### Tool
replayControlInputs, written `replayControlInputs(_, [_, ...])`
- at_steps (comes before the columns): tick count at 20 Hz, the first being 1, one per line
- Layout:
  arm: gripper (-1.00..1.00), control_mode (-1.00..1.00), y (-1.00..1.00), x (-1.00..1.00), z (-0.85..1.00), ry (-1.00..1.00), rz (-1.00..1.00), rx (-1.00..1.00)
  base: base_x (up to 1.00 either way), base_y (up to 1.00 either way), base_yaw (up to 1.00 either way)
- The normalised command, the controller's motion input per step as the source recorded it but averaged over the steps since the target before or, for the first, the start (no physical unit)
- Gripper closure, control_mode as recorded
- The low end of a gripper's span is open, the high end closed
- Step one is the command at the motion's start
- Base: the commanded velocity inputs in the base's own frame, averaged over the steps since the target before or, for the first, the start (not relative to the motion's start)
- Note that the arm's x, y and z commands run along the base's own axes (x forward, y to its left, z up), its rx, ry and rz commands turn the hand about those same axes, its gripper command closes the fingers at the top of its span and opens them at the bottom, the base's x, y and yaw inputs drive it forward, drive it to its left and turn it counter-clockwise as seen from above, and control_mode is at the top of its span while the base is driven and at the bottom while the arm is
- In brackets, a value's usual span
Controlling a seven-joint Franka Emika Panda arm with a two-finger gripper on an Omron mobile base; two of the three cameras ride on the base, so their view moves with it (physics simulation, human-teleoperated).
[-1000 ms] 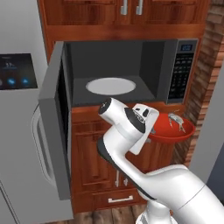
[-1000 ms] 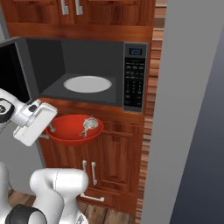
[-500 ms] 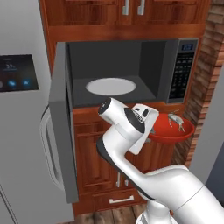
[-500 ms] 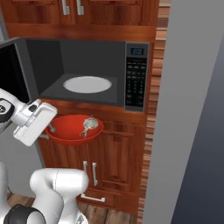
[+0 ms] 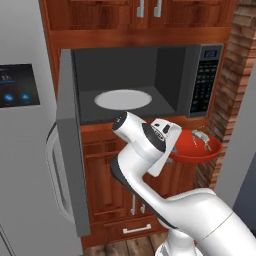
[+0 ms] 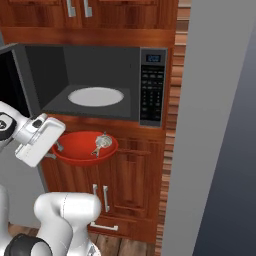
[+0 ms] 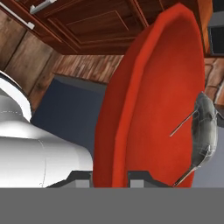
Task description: Remove the apple from the bowl and place it on the small plate. Then place the bowl with only the fish in the microwave, close the door, and press the start button to microwave the fish.
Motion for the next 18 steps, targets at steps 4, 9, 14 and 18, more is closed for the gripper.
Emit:
replayControlInputs(4, [1.0,1.0,0.0,0.0,0.0,0.0,0.0,0.0,0.17,0.01,-0.02])
replayControlInputs(9, [1.0,1.0,0.0,0.0,0.0,0.0,0.0,0.0,0.18,0.0,0.0])
replayControlInputs(14, [1.0,1.0,0.0,0.0,0.0,0.0,0.0,0.0,0.24,0.0,0.0])
replayControlInputs(18, [1.0,-1.0,0.0,0.21,-0.01,0.01,0.0,0.0,0.12,0.0,0.0])
